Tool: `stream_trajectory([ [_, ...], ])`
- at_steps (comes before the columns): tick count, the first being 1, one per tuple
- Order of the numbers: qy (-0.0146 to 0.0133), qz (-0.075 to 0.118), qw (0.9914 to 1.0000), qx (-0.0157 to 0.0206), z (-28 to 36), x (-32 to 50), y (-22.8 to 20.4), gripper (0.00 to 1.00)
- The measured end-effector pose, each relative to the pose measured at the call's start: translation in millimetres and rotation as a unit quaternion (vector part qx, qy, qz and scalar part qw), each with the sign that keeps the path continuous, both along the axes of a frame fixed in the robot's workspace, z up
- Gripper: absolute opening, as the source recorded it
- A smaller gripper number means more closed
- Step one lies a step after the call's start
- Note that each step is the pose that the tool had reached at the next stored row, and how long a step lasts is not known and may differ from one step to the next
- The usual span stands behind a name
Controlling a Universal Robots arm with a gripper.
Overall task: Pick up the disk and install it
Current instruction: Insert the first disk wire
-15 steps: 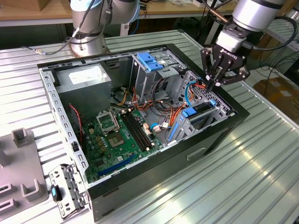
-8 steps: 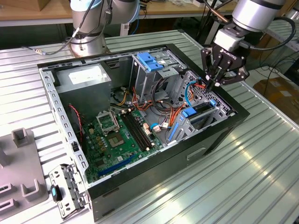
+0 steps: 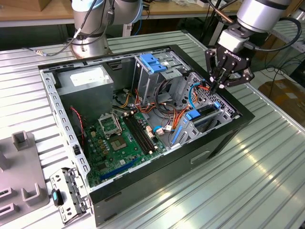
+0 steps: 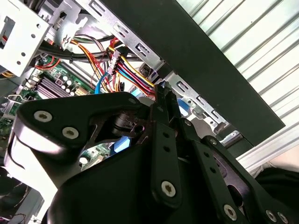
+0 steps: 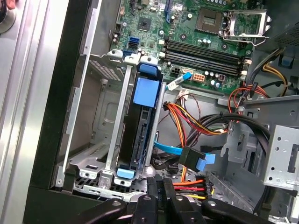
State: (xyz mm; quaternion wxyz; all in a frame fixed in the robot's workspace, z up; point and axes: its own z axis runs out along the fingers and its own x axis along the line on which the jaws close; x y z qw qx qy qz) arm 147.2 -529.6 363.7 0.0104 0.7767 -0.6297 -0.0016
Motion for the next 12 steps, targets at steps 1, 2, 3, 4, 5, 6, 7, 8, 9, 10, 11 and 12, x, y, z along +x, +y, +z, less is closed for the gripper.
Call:
stream_trajectory([
  [1,0.0000,0.000,1.00000,0.0000,0.0,0.0,0.0,0.17],
  [2,0.0000,-0.002,1.00000,0.0000,0.0,-0.3,0.0,0.17],
  [3,0.0000,-0.003,0.99999,0.0000,0.0,-0.5,0.0,0.17],
  [4,0.0000,-0.007,0.99998,0.0001,-0.1,-1.0,0.0,0.17],
  [5,0.0000,-0.010,0.99995,0.0000,-0.1,-1.6,0.0,0.17],
  [6,0.0000,-0.012,0.99993,0.0000,0.0,-1.9,0.0,0.17],
  [7,0.0000,-0.014,0.99990,0.0000,0.0,-2.3,0.0,0.17],
  [8,0.0000,-0.018,0.99984,0.0000,0.0,-2.8,0.0,0.17],
  [9,0.0000,-0.024,0.99972,0.0000,-0.1,-3.4,0.0,0.17],
  [10,0.0000,-0.027,0.99965,0.0000,-0.1,-3.7,0.0,0.17],
  [11,0.0000,-0.030,0.99956,0.0000,-0.1,-4.0,0.0,0.17],
  [12,0.0000,-0.035,0.99940,0.0000,0.0,-4.4,0.0,0.17],
])
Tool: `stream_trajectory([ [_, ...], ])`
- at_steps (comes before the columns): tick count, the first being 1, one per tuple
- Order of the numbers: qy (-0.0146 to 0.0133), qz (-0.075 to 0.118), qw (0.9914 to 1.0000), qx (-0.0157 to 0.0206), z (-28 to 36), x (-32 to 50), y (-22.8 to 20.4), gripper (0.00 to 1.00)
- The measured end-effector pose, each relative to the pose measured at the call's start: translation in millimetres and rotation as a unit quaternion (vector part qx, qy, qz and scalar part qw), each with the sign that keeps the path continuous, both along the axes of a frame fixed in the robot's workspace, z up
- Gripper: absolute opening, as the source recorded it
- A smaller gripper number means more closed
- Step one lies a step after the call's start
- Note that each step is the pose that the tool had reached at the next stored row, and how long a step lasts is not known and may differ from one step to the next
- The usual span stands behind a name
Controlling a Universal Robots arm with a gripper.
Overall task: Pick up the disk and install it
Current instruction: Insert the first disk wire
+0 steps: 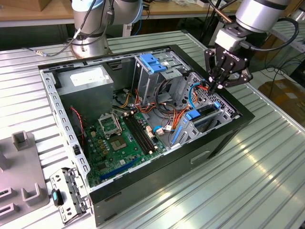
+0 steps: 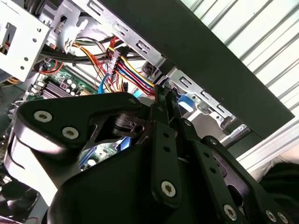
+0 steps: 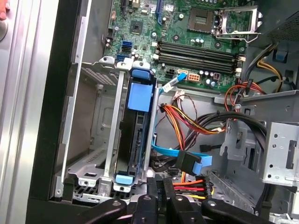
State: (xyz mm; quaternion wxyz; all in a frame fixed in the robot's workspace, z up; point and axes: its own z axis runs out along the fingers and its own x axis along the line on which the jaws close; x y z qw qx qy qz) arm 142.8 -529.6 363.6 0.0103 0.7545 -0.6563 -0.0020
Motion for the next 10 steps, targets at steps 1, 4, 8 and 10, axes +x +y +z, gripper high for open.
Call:
stream_trajectory([
  [1,0.0000,-0.003,1.00000,0.0000,0.0,-0.1,0.0,0.17],
  [4,0.0000,-0.010,0.99995,0.0000,-0.1,-0.5,0.0,0.17],
  [8,0.0000,-0.021,0.99977,0.0000,-0.1,-1.3,0.0,0.17],
  [10,0.0000,-0.028,0.99962,0.0000,-0.2,-1.8,0.0,0.17],
])
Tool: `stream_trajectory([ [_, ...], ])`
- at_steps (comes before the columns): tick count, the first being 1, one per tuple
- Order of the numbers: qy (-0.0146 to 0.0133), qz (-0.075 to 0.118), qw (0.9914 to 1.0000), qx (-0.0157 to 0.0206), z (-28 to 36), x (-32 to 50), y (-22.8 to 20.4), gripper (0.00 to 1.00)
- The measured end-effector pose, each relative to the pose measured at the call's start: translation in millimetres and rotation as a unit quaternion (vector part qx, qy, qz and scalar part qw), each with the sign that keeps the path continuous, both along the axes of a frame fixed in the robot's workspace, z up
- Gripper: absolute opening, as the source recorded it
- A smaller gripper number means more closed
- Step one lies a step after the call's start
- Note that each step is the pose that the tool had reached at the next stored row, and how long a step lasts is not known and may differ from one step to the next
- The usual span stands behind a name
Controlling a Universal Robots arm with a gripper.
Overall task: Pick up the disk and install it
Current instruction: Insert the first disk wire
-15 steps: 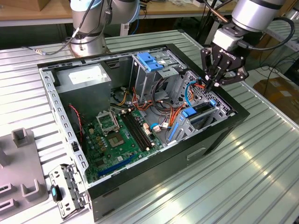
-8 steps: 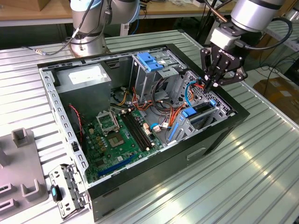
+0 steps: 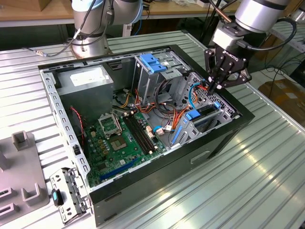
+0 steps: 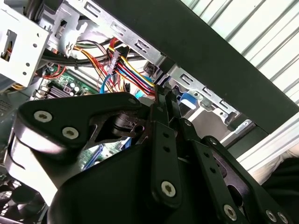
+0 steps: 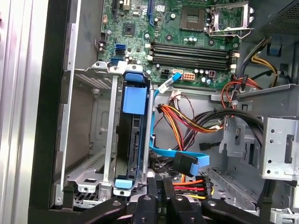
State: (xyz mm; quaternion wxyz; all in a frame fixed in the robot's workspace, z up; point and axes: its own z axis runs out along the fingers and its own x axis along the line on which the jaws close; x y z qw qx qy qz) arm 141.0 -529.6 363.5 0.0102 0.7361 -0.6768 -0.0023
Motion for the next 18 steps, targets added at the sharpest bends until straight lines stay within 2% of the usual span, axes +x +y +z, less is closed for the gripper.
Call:
stream_trajectory([
  [4,0.0000,-0.009,0.99996,0.0000,0.0,-1.8,0.0,0.17],
  [9,0.0000,-0.040,0.99919,0.0000,-0.1,-4.0,0.0,0.17],
  [18,0.0000,-0.044,0.99901,0.0000,-0.1,-5.9,-0.8,0.17],
])
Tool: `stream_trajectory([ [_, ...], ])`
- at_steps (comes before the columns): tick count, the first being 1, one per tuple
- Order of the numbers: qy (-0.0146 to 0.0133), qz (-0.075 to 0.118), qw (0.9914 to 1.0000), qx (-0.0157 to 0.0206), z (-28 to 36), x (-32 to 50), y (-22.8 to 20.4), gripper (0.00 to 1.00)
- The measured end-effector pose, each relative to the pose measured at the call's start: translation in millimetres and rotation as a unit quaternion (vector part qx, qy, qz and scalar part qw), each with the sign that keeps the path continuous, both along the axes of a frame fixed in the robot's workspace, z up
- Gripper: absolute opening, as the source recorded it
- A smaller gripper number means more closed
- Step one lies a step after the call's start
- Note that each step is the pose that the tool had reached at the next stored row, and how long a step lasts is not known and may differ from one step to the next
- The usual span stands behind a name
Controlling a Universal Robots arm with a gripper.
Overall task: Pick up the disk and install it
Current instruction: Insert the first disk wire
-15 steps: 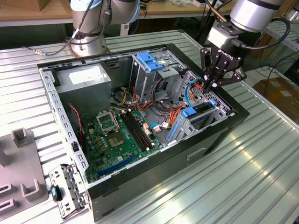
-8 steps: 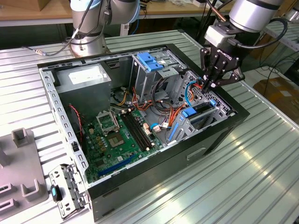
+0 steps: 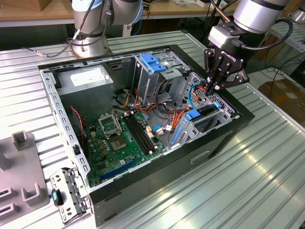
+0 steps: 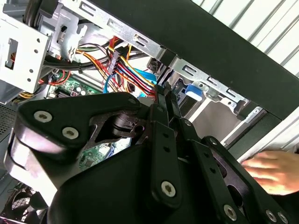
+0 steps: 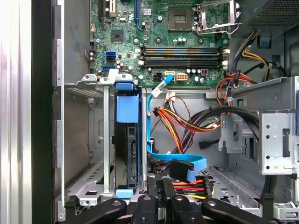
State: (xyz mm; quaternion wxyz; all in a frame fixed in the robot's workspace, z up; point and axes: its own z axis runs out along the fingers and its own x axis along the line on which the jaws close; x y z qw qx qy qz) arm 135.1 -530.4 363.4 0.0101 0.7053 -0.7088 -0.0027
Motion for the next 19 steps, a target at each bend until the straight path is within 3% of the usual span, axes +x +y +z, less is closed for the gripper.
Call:
stream_trajectory([
  [7,0.0000,0.000,1.00000,-0.0003,-0.1,-0.1,-0.3,0.17],
  [10,0.0000,-0.002,1.00000,-0.0005,-0.9,-0.2,-5.1,0.17],
  [14,-0.0003,-0.007,0.99997,0.0001,-4.8,-4.8,-6.1,0.17],
  [15,-0.0057,-0.007,0.99990,0.0109,-6.8,-10.4,-16.7,0.17],
  [16,-0.0066,-0.003,0.99968,0.0244,-10.4,-12.2,-27.3,0.17],
  [18,-0.0096,0.019,0.99960,0.0189,-15.7,-16.1,-30.0,0.17],
  [19,-0.0099,0.019,0.99959,0.0190,-15.8,-16.4,-30.4,0.17],
])
